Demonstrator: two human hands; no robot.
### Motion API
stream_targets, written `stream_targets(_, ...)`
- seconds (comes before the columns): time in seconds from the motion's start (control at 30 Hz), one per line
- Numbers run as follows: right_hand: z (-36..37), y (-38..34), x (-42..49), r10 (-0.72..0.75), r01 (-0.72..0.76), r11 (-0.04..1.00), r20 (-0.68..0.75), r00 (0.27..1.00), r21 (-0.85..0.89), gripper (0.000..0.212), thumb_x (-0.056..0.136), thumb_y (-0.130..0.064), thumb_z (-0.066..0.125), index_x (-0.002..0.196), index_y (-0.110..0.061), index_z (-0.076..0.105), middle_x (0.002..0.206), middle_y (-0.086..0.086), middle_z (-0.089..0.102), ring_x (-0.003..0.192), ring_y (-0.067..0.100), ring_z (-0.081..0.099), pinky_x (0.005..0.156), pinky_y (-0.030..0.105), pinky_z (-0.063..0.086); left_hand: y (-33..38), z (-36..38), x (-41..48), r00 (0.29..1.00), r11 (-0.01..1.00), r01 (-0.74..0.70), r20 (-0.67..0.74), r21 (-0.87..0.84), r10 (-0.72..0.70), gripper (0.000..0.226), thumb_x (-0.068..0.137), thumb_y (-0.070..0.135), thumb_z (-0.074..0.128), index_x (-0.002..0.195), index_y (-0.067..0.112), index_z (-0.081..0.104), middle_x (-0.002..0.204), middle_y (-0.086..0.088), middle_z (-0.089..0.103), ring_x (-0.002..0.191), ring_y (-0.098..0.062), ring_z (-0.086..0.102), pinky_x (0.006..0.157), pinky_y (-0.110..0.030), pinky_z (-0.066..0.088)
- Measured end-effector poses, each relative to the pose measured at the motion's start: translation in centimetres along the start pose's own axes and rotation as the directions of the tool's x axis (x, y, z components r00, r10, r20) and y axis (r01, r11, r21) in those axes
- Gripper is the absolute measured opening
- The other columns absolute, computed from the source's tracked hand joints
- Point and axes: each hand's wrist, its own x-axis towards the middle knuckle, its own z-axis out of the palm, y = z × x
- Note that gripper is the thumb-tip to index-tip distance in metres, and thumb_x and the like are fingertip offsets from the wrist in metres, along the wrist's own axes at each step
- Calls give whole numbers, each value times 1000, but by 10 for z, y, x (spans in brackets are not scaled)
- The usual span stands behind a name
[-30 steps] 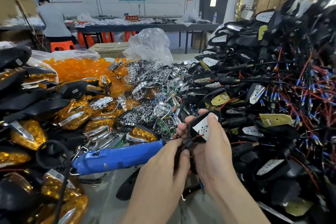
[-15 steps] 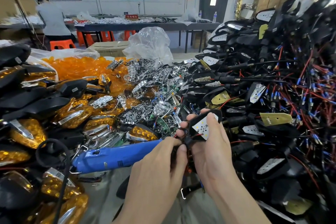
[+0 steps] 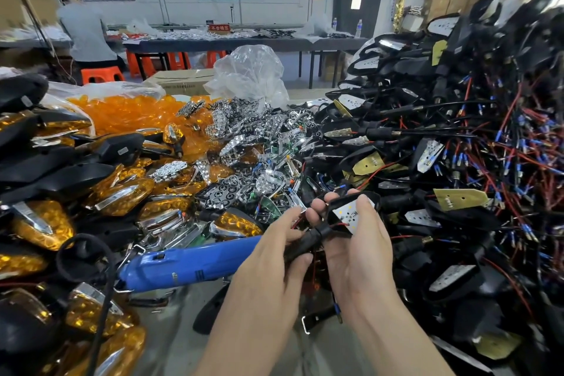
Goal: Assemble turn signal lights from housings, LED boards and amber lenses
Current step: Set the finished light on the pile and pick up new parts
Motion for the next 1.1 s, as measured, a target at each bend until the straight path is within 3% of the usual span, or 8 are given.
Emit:
stream_targets(0.23,-1,3,-1,7,-6,1000,-11,1000,24,33,111,-28,39,97,-7,61,71,8,73,65,22,73,59,29,59,0,0,2,1000,993,-15,-13,117,17,78,97,28,60,113,85,9,109,45,52,115,15,41,82,-1,35)
stream_targets(0.4,0,7,0,18,-17,1000,-8,1000,24,28,110,-25,41,115,-3,59,82,10,73,67,21,72,57,31,59,1,2,-1,985,963,-139,-68,230,158,72,80,7,78,135,37,43,115,20,67,101,-1,58,74,-24,49)
stream_targets(0.53,1,8,1,26,-26,1000,-3,1000,0,33,110,-28,40,116,0,58,84,16,70,67,26,70,60,33,60,-3,4,3,992,986,-56,-105,156,73,61,89,16,70,128,51,39,113,31,56,113,2,47,85,-4,37)
stream_targets(0.63,1,9,-2,-12,11,1000,-14,1000,-14,26,110,-28,42,107,-7,57,84,11,72,70,26,72,63,32,60,-7,5,3,994,994,21,-111,109,-9,45,90,25,69,125,40,46,105,31,57,111,3,43,78,6,31)
stream_targets(0.73,1,15,-6,-4,6,999,34,999,-52,33,111,-30,40,95,-15,65,77,7,74,69,23,73,63,31,60,-1,3,5,998,994,26,-53,106,-21,57,91,27,68,124,52,30,86,49,47,94,21,44,72,5,33)
stream_targets(0.87,0,20,-8,-14,21,992,63,998,-124,35,110,-34,40,91,-26,68,81,4,77,72,20,74,63,30,59,-2,3,7,999,992,-26,-34,125,30,75,88,20,71,113,65,16,99,68,31,87,36,39,73,8,30)
stream_targets(0.97,1,20,-8,-12,20,989,50,999,-147,30,109,-37,41,101,-35,70,93,4,79,84,21,75,71,34,60,-5,4,5,996,989,-35,-71,147,46,53,88,20,73,123,49,45,99,46,55,110,11,45,79,3,33)
stream_targets(1.1,1,23,-8,28,-18,988,63,998,-151,51,108,-41,41,69,-36,73,82,8,77,76,22,74,68,35,59,-3,7,3,978,976,-106,-156,192,137,24,94,45,49,116,43,41,109,21,51,90,-7,54,57,-25,50)
